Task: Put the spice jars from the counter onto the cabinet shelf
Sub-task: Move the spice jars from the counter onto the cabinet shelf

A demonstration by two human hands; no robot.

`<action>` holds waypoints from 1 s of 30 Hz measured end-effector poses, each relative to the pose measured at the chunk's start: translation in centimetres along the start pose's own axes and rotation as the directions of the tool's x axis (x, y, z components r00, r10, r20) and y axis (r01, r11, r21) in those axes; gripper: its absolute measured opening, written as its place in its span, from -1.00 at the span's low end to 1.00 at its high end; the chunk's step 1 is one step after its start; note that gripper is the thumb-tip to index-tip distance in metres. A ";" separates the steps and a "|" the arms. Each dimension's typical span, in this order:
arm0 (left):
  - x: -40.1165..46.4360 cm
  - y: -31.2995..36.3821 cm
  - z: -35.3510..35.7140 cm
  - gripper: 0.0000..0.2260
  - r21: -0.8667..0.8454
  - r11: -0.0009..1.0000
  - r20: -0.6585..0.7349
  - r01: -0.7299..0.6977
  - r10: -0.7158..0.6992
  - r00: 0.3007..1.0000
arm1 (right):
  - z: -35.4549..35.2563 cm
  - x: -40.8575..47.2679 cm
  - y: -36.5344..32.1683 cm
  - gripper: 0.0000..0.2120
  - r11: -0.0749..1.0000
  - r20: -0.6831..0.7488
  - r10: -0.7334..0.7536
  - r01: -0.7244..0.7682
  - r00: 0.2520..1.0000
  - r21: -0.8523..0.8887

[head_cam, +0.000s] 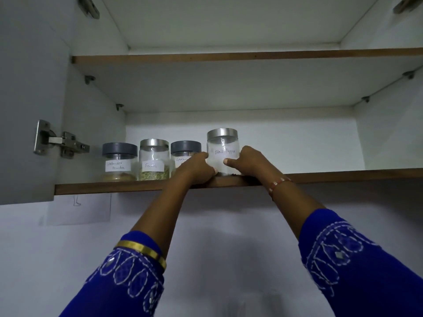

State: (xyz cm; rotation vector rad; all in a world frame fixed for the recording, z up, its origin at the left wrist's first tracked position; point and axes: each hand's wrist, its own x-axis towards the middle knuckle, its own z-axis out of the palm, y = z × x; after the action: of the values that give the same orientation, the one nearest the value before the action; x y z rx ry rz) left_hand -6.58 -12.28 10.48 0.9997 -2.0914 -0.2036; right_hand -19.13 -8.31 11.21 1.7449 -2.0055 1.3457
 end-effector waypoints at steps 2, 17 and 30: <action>0.4 0.2 -0.1 -0.57 0.052 0.999 0.071 0.012 -0.016 0.997 | 0.5 0.9 0.1 -0.44 0.999 0.005 0.024 -0.024 1.000 -0.033; 2.1 0.2 0.4 -0.65 0.257 0.963 0.103 0.084 -0.114 0.988 | 1.7 3.7 0.2 -0.59 0.995 0.102 0.038 -0.028 0.994 -0.094; 1.9 0.7 0.1 -0.85 0.207 0.965 0.206 0.158 -0.201 0.958 | 1.6 3.0 0.2 -0.78 0.987 0.161 -0.044 0.067 0.986 -0.143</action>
State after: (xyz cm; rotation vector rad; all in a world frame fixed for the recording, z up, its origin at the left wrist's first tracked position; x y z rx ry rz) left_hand -7.79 -13.23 11.84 1.3389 -2.2555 -0.2228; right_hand -19.56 -11.56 12.13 1.8758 -2.0599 1.0430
